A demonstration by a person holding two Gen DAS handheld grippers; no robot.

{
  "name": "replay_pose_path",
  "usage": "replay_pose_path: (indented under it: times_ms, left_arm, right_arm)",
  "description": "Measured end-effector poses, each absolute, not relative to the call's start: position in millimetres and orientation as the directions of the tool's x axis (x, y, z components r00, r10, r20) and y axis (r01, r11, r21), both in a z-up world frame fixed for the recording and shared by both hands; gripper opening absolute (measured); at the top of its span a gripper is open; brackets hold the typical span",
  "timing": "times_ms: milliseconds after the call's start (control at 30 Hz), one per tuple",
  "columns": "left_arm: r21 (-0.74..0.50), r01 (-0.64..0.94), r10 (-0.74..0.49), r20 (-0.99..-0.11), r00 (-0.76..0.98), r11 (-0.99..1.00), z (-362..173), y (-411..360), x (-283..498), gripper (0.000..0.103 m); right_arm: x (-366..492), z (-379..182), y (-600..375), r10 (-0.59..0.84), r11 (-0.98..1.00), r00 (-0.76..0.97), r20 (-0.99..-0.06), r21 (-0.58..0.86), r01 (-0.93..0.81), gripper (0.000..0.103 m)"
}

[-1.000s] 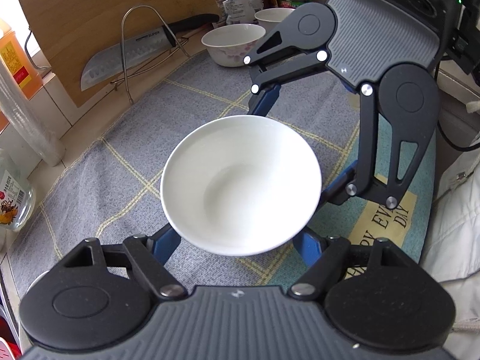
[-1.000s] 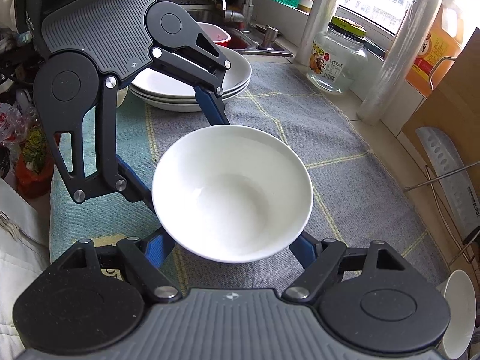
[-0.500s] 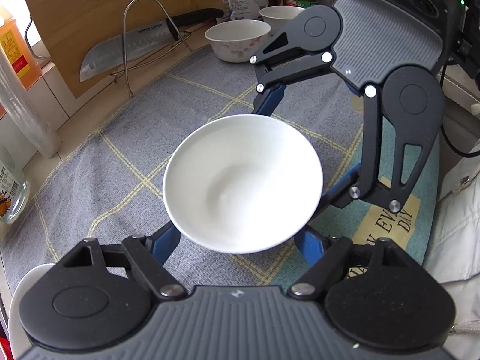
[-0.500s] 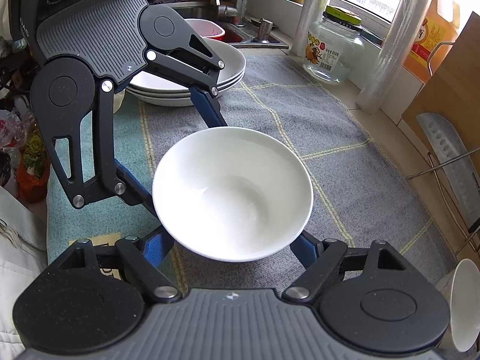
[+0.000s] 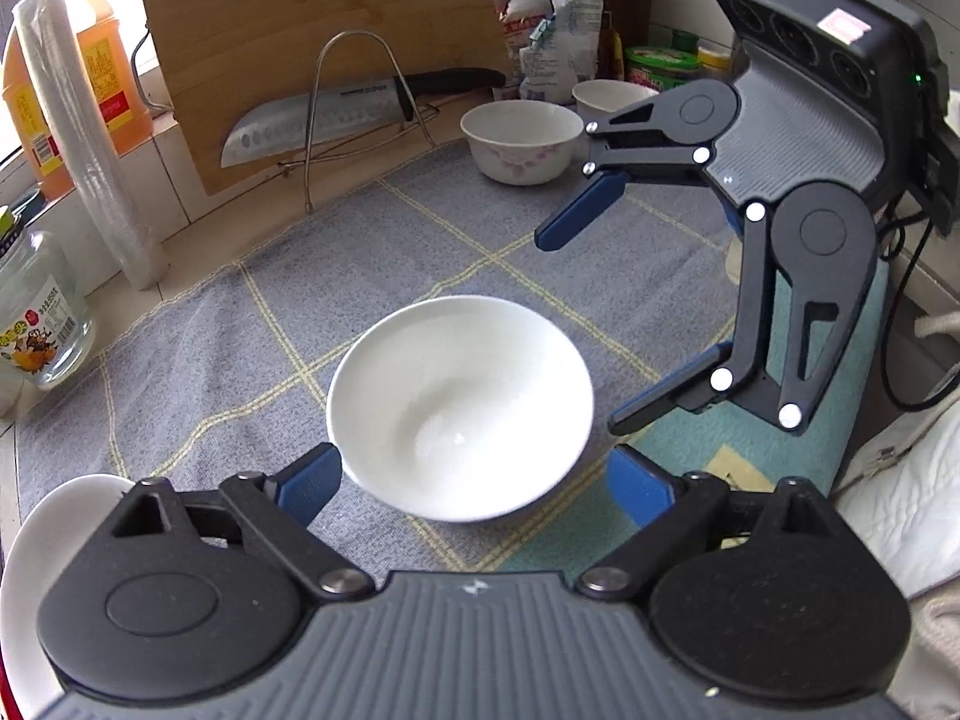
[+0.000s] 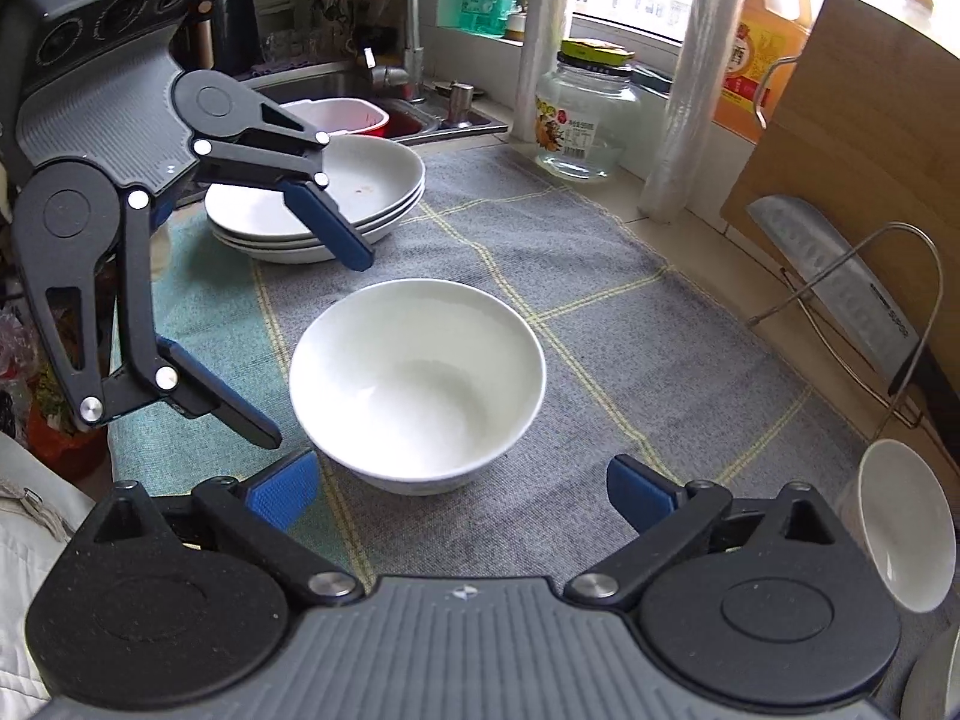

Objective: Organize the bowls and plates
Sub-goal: 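Move the left gripper over the flower-print white bowl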

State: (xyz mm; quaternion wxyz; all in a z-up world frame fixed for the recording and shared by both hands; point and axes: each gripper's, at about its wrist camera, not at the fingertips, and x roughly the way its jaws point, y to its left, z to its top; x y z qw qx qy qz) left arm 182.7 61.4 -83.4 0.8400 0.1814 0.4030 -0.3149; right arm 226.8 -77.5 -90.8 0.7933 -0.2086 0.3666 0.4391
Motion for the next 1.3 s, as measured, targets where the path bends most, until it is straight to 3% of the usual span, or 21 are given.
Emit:
replay_pose_path:
  times_ms: [300, 733, 1100, 1300]
  left_arm:
    - [0.057, 0.554, -0.314, -0.774, 0.550, 0.831, -66.2, 25.0, 184.8, 0.097]
    - [0.091, 0.433, -0.211, -0.773, 0.598, 0.897, -54.1, -55.7, 212.4, 0.097]
    - [0.082, 0.357, -0.150, -0.803, 0.576, 0.931, -50.9, -107.0, 239.5, 0.097]
    - [0.032, 0.365, -0.183, -0.822, 0.539, 0.930, -46.6, -117.6, 269.6, 0.096]
  right_arm:
    - [229.6, -86.7, -124.4, 0.482, 0.686, 0.460, -0.746, -0.006, -0.728, 0.103]
    - [241.5, -87.9, -204.5, 0.258, 0.879, 0.626, -0.736, -0.091, -0.469, 0.103]
    - [252.0, -96.0, -241.6, 0.280, 0.868, 0.620, -0.733, -0.083, -0.490, 0.103]
    - [260.0, -101.6, -248.9, 0.293, 0.874, 0.628, -0.721, -0.064, -0.481, 0.103]
